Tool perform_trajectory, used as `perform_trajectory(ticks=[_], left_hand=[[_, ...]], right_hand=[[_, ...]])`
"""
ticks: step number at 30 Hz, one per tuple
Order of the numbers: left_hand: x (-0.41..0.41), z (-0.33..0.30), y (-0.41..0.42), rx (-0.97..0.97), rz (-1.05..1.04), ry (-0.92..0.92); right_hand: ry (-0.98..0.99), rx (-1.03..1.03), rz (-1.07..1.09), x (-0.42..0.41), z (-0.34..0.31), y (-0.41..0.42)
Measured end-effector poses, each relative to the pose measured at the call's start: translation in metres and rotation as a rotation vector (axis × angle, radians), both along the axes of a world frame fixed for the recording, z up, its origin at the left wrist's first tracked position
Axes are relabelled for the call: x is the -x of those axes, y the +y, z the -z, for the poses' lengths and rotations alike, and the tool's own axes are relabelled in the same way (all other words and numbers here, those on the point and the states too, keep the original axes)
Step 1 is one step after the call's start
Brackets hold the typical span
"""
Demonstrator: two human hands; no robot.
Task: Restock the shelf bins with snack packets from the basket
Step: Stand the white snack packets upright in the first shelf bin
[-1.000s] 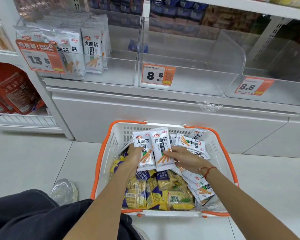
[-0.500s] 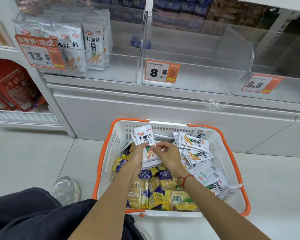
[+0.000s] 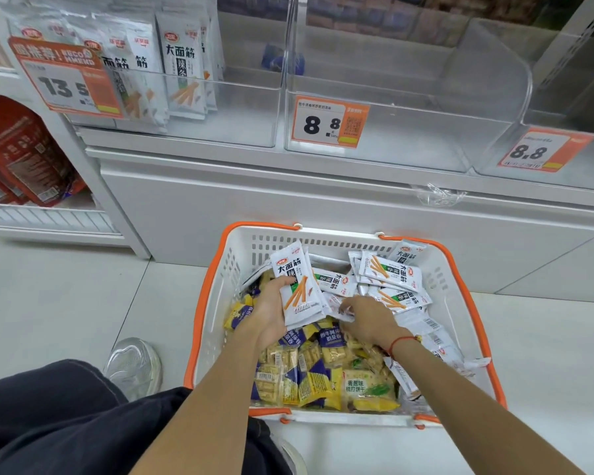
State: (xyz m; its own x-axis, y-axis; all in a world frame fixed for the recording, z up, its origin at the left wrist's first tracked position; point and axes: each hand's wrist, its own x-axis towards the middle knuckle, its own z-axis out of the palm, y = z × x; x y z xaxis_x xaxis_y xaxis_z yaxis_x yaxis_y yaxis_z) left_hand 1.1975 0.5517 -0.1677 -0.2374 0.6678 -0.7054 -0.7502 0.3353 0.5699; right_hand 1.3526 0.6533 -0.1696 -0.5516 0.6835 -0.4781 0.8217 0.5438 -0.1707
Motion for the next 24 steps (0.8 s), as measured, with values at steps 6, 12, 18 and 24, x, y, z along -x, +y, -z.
perform_trajectory(ticks=[6,12,18,24], left_hand=[[0.001,-0.004,0.0,0.1,0.013,0.212],[-0.007,-0.016,0.008,0.099,0.146,0.395],[-0.01,-0.031,0.011,0.018,0.191,0.349],[-0.005,-0.027,0.009,0.02,0.053,0.199]], right_hand=[[0.406,0.036,0.32,0.003,-0.038,0.019],[0.826,0.228,0.632,0.024,-0.069,0.006],[0.883,0.433,0.746,0.051,-0.076,-0.02],[0.752,0.54,0.652,0.046,-0.071,-0.016]])
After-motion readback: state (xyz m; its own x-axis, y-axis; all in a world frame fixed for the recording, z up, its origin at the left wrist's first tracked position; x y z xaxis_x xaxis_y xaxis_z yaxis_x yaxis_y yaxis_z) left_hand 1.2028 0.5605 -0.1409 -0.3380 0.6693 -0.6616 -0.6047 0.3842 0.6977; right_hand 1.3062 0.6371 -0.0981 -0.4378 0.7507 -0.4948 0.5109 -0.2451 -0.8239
